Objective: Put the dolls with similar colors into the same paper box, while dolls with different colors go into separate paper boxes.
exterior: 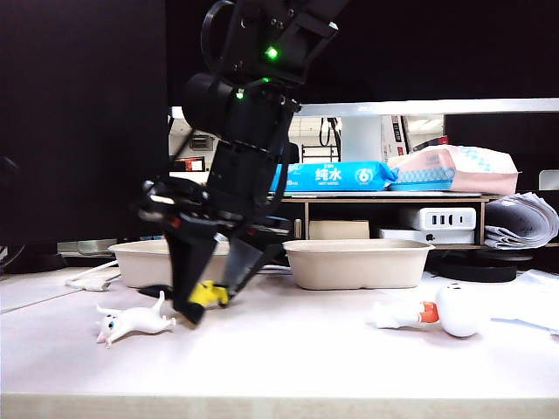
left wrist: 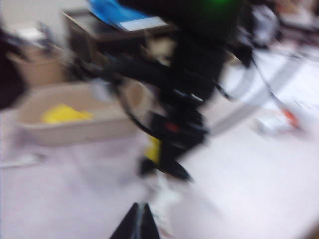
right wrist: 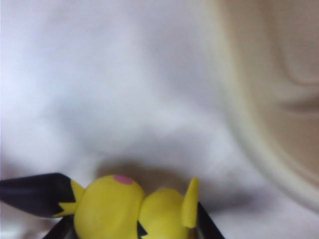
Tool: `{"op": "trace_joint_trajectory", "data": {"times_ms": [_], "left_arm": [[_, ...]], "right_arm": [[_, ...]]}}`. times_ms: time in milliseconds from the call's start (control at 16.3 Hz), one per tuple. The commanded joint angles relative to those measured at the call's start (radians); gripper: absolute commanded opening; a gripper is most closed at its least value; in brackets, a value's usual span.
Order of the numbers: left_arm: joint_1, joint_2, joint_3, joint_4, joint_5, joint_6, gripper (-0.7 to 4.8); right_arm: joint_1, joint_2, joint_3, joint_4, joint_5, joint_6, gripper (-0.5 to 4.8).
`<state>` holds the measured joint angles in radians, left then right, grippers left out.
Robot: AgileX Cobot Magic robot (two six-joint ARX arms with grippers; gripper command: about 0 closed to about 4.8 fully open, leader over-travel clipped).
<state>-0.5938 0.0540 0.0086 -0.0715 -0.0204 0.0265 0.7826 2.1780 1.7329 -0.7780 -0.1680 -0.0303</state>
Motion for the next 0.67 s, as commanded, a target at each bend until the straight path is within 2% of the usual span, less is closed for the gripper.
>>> {"op": "trace_joint_trajectory", "data": {"times_ms": [61, 184, 368, 675], "left_arm": [[0.111, -0.034, 0.001, 0.005, -0.002, 0.000, -0.05], [0.180, -0.042, 0.001, 0.005, -0.002, 0.000, -0.05], [0.201, -0.043, 0.001, 0.005, -0.004, 0.000, -0.05], [0.201, -0.047, 0.001, 0.005, -0.002, 0.000, -0.05]], "right_arm": [[0.005, -0.012, 0.026, 0.048, -0.041, 0.005, 1.98], [0.005, -0.015, 0.045, 0.098, -0.060, 0.011, 1.98], [0.005, -0.015, 0.098, 0.197, -0.073, 0.024, 1.98], [-0.012, -0.014, 0.166, 0.286, 0.124, 0.026, 1.98]]}}
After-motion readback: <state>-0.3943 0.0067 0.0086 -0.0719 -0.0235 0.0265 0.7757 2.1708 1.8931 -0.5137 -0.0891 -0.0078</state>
